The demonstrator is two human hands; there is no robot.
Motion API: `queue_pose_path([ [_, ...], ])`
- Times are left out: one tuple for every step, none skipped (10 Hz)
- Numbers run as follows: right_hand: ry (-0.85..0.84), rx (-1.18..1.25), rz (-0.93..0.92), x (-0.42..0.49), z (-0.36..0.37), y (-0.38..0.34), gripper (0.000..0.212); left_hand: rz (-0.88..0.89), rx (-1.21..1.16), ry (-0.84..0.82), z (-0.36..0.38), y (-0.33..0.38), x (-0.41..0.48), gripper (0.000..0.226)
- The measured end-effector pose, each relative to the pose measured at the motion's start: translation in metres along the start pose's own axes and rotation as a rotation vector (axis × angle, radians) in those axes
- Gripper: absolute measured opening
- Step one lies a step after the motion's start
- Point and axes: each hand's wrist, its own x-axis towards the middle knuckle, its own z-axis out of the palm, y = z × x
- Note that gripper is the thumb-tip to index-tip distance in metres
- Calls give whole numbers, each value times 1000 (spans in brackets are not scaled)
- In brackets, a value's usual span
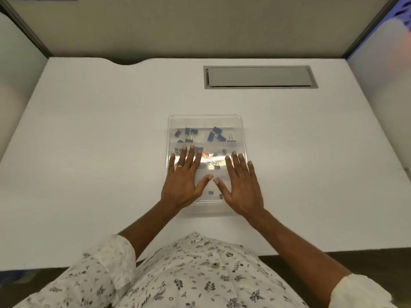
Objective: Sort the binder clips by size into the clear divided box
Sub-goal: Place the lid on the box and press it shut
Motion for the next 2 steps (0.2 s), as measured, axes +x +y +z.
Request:
queue_pose_path([
  [-33,21,5,29,-9,1,81,-37,-46,-14,-9,-8,19,80],
  [-30,59,-26,30,-2,-2,84,-48,-143,19,-4,-12,17,80],
])
